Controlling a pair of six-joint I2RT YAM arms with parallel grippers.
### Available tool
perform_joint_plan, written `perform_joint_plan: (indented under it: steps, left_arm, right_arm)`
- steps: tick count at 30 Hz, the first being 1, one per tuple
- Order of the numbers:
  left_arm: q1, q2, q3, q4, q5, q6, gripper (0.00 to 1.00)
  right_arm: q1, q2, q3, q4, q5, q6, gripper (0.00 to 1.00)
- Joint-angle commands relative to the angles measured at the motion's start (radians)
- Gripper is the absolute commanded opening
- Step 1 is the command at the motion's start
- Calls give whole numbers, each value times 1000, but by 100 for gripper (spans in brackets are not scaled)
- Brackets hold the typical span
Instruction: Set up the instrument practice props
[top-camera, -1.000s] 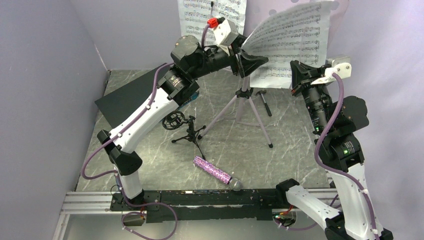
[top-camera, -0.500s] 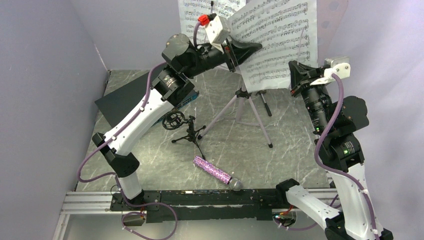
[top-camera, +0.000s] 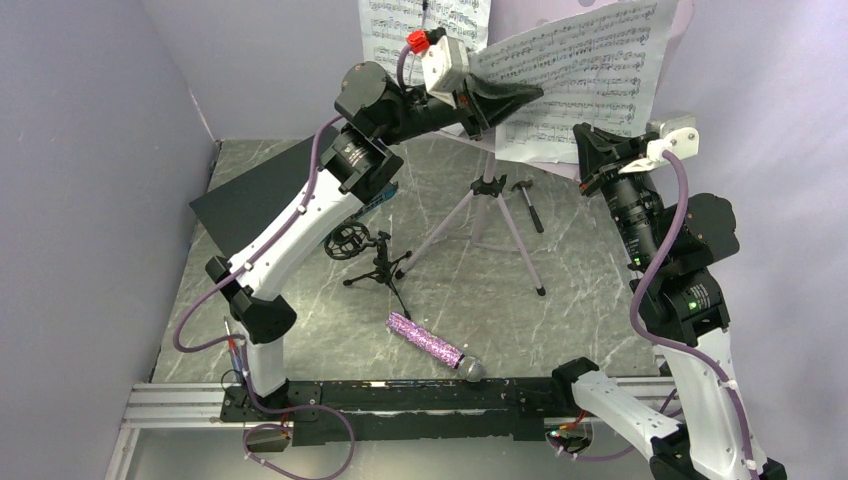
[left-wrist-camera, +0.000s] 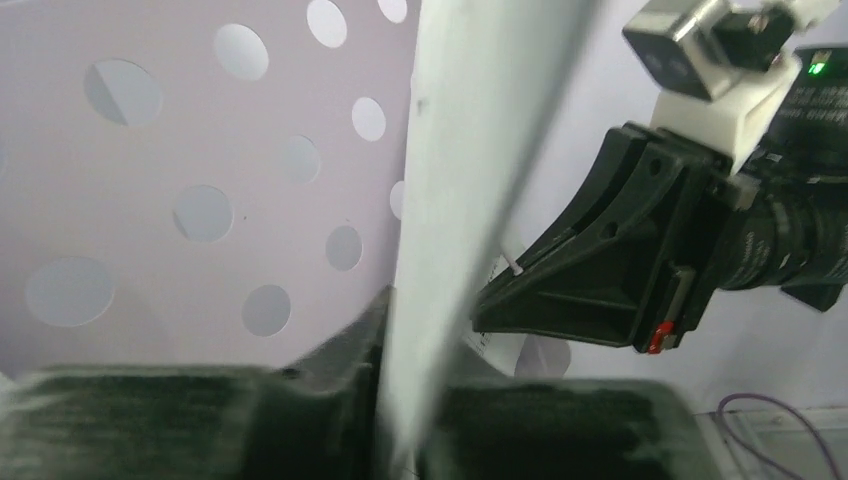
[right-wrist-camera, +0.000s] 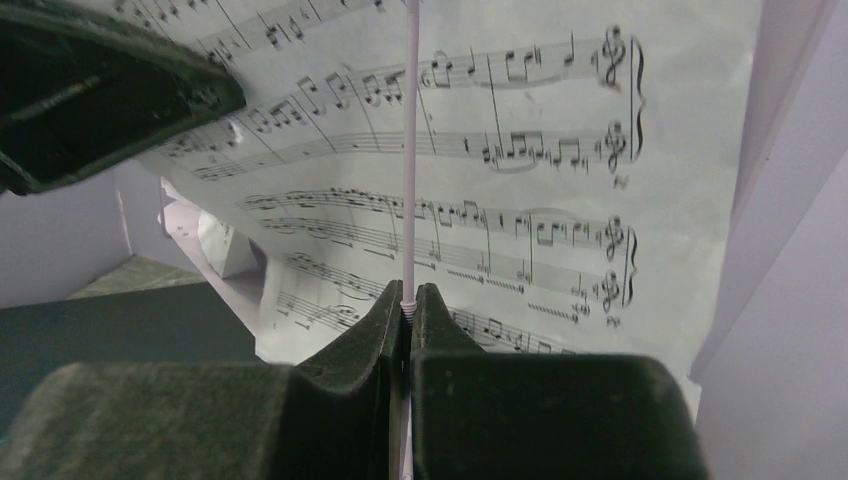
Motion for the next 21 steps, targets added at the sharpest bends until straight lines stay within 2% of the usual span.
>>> perform_joint_plan:
  steps: [1, 3, 5, 7, 10, 12, 16, 21]
  left_arm:
    - [-2, 16, 45, 39, 40, -1, 25]
    - [-1, 5, 24, 49, 31, 5, 47]
    - [-2, -13, -16, 64, 18, 8, 64]
    - [-2, -33, -47, 80, 8, 11, 75]
    - [-2, -56, -75, 83, -8, 13, 86]
    - [-2, -70, -97, 77, -29, 19, 90]
    - [-1, -108, -146, 65, -84, 40, 92]
    - [-2, -163, -208, 68, -112, 52, 89]
  right_arm:
    - [2, -1, 19, 43, -43, -11, 0]
    - [3, 0, 19, 43, -43, -11, 0]
    - [2, 1, 20, 44, -43, -10, 0]
    - [2, 3, 21, 43, -43, -11, 0]
    - [2, 5, 22, 43, -40, -11, 0]
    - [2, 5, 24, 38, -38, -11, 0]
    - [2, 5, 24, 40, -36, -10, 0]
    - [2, 6, 28, 39, -41, -8, 0]
